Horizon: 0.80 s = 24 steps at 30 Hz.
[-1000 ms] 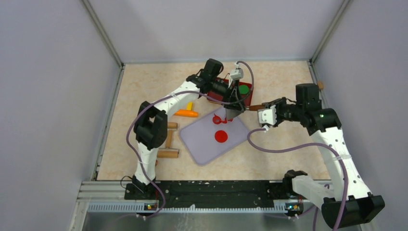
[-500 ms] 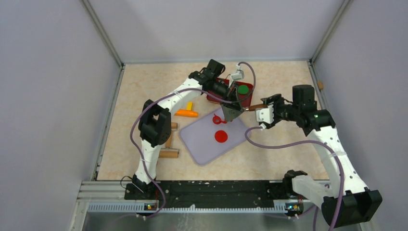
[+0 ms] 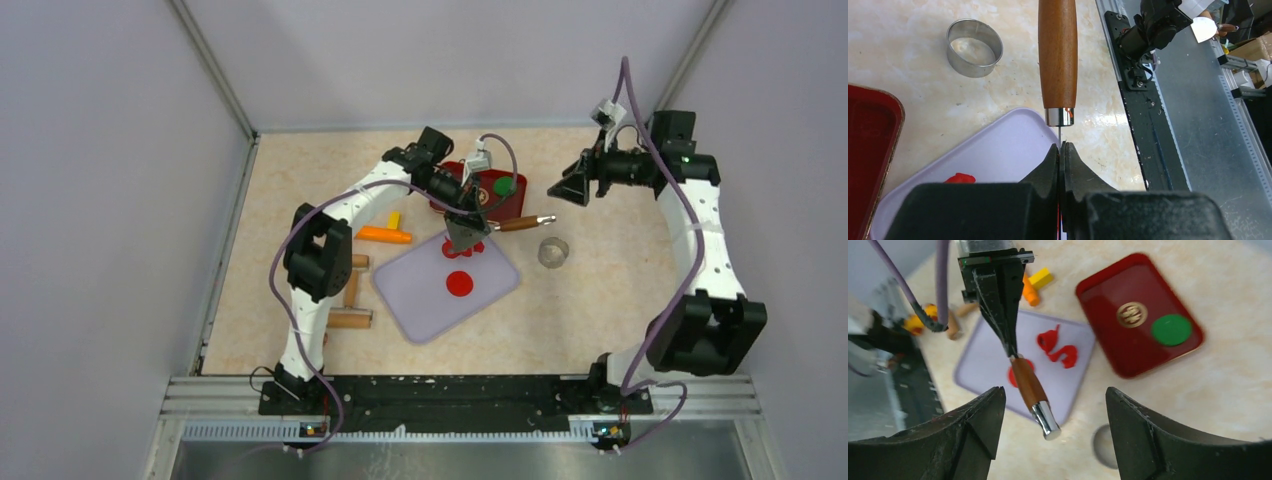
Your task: Roll out the dumpling wrappers from the dough
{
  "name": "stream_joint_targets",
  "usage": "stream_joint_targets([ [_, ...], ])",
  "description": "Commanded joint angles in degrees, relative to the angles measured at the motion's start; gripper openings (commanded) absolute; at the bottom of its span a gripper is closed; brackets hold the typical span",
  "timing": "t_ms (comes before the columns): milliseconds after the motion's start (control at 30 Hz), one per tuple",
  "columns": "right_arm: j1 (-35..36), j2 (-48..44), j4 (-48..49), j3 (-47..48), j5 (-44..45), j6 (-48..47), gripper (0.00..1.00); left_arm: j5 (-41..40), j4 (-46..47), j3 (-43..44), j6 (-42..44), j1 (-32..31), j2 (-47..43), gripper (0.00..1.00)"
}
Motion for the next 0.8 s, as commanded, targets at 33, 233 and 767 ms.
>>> stream_joint_targets([
  [33, -0.86, 5.87, -3.77, -1.73, -11.13, 20.05, 0.73, 3.87, 10.41, -1.95, -8.83, 0.10, -3.23, 0.00],
  [233, -0.86, 2.70, 4.35, -9.14, -10.95, 24.70, 0.73, 8.06, 37.04, -7.79, -36.42, 0.26, -2.63, 0.00],
  [767, -0.77, 7.79, -1.96, -10.78, -12.61, 15.19, 0.67, 11.08, 73.80, -12.88, -70.57, 0.28, 1.93, 0.00],
])
